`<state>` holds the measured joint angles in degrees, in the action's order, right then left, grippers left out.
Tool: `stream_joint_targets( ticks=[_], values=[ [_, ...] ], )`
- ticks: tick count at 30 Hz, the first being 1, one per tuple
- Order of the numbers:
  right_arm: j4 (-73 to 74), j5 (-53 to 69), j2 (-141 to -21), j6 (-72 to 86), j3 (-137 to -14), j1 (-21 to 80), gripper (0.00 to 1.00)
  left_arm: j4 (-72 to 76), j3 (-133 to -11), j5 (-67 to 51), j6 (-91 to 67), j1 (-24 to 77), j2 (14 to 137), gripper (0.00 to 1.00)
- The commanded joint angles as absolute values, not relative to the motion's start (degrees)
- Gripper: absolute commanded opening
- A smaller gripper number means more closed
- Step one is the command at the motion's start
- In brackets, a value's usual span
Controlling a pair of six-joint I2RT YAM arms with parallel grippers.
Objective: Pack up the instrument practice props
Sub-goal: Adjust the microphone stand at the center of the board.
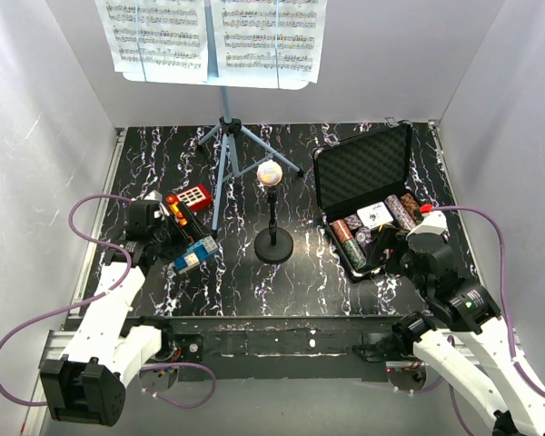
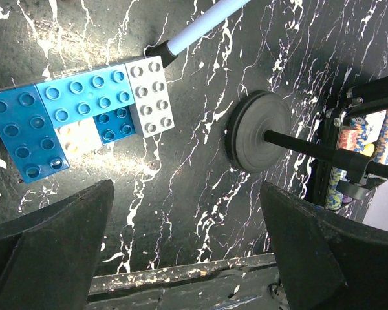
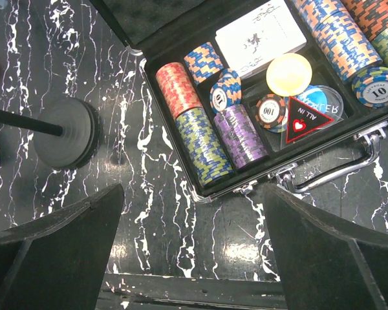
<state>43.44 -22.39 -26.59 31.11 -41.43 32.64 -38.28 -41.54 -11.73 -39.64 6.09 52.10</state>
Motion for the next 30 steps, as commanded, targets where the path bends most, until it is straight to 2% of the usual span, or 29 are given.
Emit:
stream_joint_targets(
  ticks=[1, 11, 17, 24, 27, 30],
  values=[
    [42.0, -22.4, -26.4, 30.6, -41.8, 32.8, 0.96, -37.2, -41.3, -13.4, -38.8, 6.2, 51.0, 0.98],
    [41.0, -24.0, -22.6, 33.6, -40.9, 32.7, 0.96, -36.2, -41.4, -16.7, -37.6, 6.8, 50.4, 0.98],
    [39.3, -20.9, -21.4, 32.8, -39.5, 32.7, 0.96, -34.8, -41.9, -18.8, -36.0, 7.2, 50.3, 0.97],
    [38.5, -15.3, -27.0, 32.3, -41.6, 32.7, 0.94, -36.2, -53.4, -16.9, -29.9, 8.0, 53.3, 0.92],
    [37.0, -13.8, -27.7, 32.2, -41.1, 32.7, 0.95, -35.6, -59.5, -11.8, -26.1, 9.2, 55.2, 0.92],
    [36.6, -12.4, -28.5, 31.7, -41.3, 32.7, 0.95, -33.1, -63.6, -11.6, -24.0, 9.9, 57.4, 0.91]
  ],
)
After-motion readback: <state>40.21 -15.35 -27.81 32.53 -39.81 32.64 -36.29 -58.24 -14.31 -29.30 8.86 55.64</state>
